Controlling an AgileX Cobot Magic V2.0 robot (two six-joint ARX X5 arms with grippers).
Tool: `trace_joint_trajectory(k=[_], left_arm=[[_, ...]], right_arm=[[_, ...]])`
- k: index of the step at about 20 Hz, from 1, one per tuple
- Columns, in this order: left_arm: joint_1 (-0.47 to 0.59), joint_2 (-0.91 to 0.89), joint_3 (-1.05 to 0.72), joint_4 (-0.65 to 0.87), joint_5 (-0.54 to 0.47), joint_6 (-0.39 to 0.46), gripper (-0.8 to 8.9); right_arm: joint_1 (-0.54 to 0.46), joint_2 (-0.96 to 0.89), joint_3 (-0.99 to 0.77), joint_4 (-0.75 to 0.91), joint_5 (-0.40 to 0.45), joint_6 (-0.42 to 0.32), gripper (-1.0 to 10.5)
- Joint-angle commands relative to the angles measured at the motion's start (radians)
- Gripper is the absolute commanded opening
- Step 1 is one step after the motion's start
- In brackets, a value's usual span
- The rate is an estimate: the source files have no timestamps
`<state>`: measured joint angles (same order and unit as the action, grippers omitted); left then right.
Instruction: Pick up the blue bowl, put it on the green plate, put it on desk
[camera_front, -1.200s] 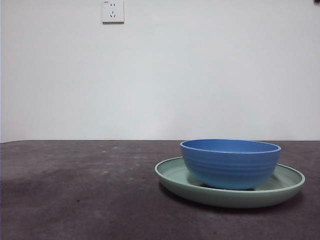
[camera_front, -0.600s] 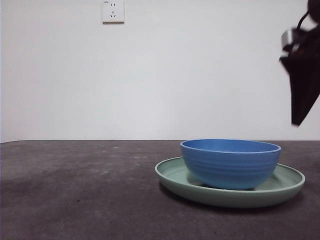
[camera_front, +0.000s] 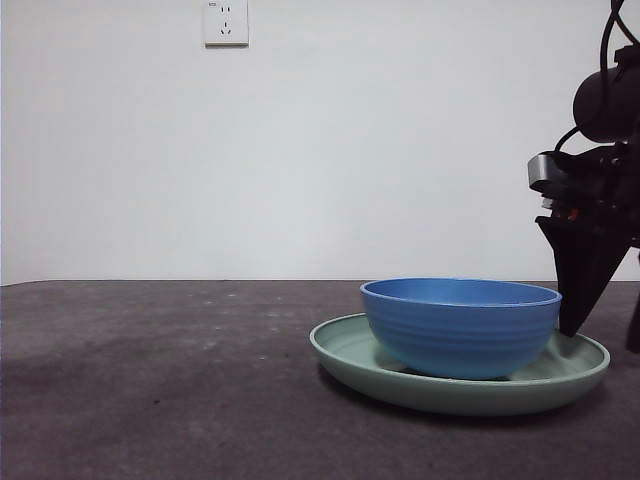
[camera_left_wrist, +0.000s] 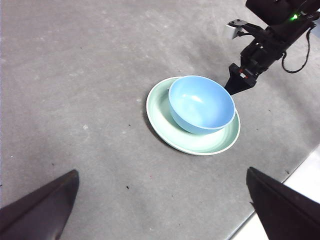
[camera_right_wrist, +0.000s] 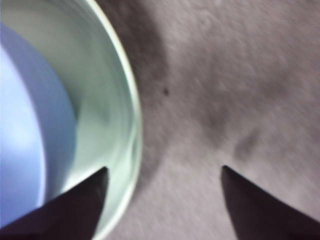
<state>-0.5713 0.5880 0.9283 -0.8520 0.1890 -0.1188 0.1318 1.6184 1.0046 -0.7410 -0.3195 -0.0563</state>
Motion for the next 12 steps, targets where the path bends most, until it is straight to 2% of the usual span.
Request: trace_joint_trajectory(k=[1, 7, 12], left_arm=[[-0.004, 0.005, 0.015, 0.008, 0.003, -0.002, 5.66], [-0.004, 0.005, 0.015, 0.008, 0.003, -0.002, 5.66], [-0.004, 0.005, 0.015, 0.008, 0.003, -0.002, 5.66]], right_arm=[[0.005, 0.028, 0.017, 0.029, -0.04, -0.011, 3.1], [0.016, 0.029, 0.017, 0.063, -0.058, -0.01, 2.2], [0.016, 0.029, 0.017, 0.069, -0.081, -0.01, 2.1]])
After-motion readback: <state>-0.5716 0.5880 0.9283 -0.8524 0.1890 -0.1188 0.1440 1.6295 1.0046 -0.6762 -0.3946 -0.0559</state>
